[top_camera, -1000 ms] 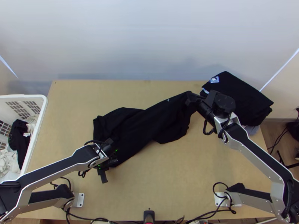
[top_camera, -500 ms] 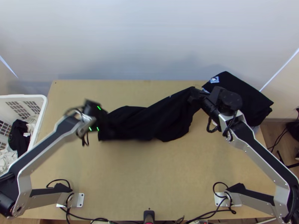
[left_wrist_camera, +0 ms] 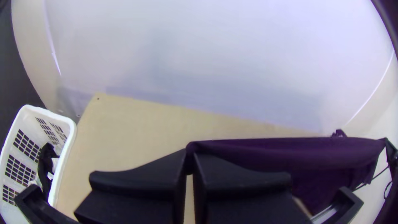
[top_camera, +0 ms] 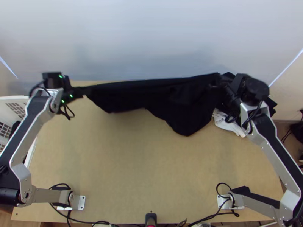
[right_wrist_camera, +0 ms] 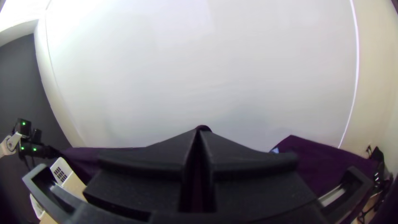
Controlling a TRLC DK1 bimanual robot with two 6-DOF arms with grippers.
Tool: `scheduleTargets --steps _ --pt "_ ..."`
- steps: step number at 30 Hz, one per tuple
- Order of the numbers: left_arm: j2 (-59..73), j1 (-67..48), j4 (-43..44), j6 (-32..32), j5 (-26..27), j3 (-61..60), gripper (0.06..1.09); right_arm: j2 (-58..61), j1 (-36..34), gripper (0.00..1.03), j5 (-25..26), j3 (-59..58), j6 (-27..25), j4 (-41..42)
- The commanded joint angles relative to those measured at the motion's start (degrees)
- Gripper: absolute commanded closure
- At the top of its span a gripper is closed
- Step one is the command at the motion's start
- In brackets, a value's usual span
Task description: Fold the t-shirt
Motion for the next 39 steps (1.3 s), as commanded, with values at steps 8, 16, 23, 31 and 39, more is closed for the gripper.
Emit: scheduleTargets --steps 8,16,23,31,39 --pt "-1.3 3.3 0.4 -7.3 -1.0 22.3 1.05 3.3 4.3 1.00 1.8 20.4 -5.4 -0.7" --pt "-14.8 4.8 3.7 -10.1 -0.8 21.8 1.05 -11.8 6.8 1.00 1.7 19.0 -3.5 -1.7" --pt "-30.1 6.0 4.9 -11.4 -0.2 9.6 1.05 -30.3 11.8 1.00 1.3 9.9 -2.4 -9.2" --pt "-40.2 5.1 1.0 -14.3 0.6 0.5 1.05 -42.0 14.2 1.00 1.2 4.4 -0.6 -19.6" --pt "-45.4 3.3 -5.9 -15.8 5.3 -20.2 1.05 -45.5 14.1 1.00 1.2 -14.1 3.7 -20.3"
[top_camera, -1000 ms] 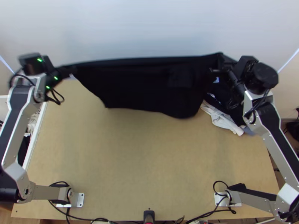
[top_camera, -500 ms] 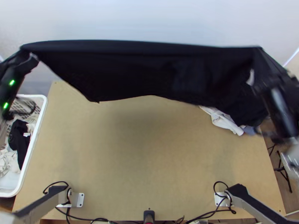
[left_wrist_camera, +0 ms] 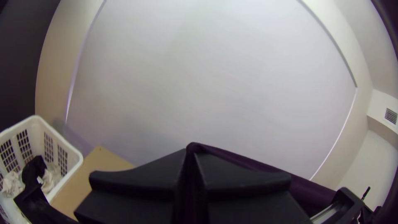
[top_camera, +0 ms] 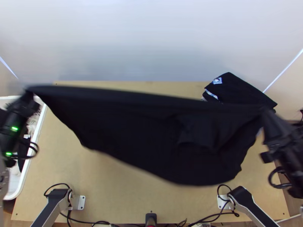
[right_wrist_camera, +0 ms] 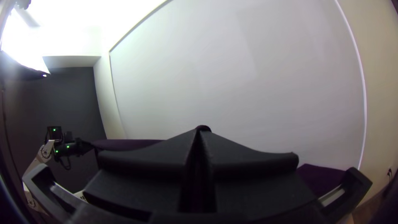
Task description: Fold the t-shirt
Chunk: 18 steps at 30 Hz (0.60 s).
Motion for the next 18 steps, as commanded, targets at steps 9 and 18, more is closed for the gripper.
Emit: scheduleTargets --steps 9,18 --pt "9.6 -4.3 7.4 7.3 3.4 -29.4 1.05 4.1 0.7 1.00 -0.2 -41.5 6.4 26.4" --pt "45.1 -4.0 27.2 6.4 2.4 -10.8 1.05 41.5 -5.5 1.00 -1.0 -26.7 6.8 41.8"
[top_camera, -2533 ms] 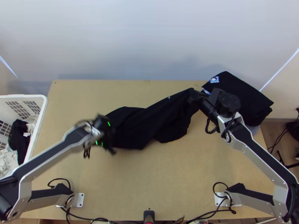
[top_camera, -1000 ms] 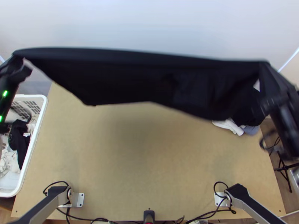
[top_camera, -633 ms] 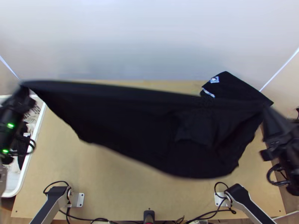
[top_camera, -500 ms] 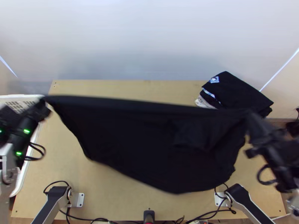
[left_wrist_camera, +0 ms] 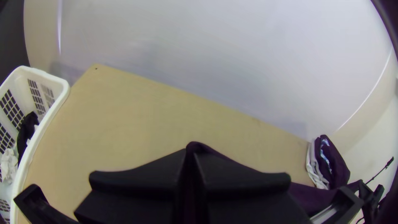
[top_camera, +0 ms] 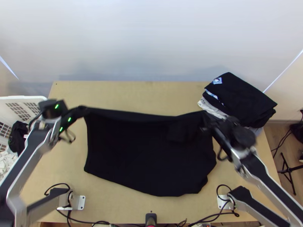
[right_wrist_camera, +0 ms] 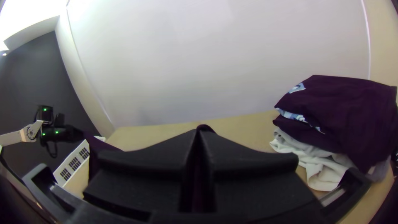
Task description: Fold the t-shirt
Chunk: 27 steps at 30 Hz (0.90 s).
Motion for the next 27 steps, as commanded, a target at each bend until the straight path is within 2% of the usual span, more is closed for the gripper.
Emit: scheduleTargets --steps 1,7,11,14,21,27 --pt "23.8 0.0 9.0 -1.1 -0.9 15.8 1.05 23.5 -5.1 1.00 -1.4 9.7 0.6 10.1" --pt "25.7 -1.2 6.9 -3.7 -2.4 35.5 1.05 29.0 -8.2 1.00 -2.0 28.6 0.3 10.1" --pt "20.0 -2.6 7.5 -3.9 -7.0 41.4 1.05 27.2 -8.3 1.00 -2.0 38.8 0.3 10.0" --pt "14.0 -2.7 7.0 -3.9 -8.2 42.7 1.05 23.1 -8.1 1.00 -2.1 44.1 0.3 8.3" --pt "-8.4 -0.9 6.8 -0.4 -12.4 32.1 1.05 5.8 -5.6 1.00 -2.3 48.3 0.5 -6.1" --pt "-22.9 1.1 -6.2 -0.1 -12.3 29.8 1.05 -9.2 -1.9 1.00 -2.4 48.9 0.5 -21.9"
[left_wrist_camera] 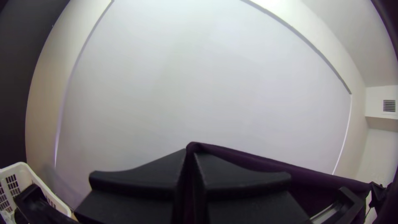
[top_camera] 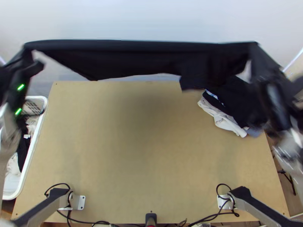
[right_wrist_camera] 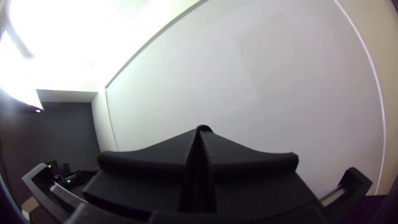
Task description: Fold the t-shirt
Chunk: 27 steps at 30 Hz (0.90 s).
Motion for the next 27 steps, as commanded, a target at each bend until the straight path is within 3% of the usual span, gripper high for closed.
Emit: scheduleTargets --steps 1,10,17,23,27 --pt "-17.4 1.6 -11.6 0.9 -1.4 -3.7 1.05 -15.9 2.7 1.00 0.1 3.3 0.0 -16.6" --pt "-26.1 2.4 -20.1 0.3 -1.4 -7.2 1.05 -22.6 2.2 1.00 0.3 5.6 0.0 -27.7" --pt "-24.3 2.4 -18.0 0.2 -1.3 -10.5 1.05 -17.6 2.0 1.00 0.8 2.8 -0.3 -26.1" --pt "-3.6 5.7 -9.5 0.9 -1.0 -4.8 1.05 1.5 -3.7 1.00 -1.4 2.1 -1.8 -12.2" --pt "18.3 5.2 -19.7 0.9 -0.6 12.2 1.05 17.7 -4.6 1.00 -1.9 8.8 -0.5 -14.3"
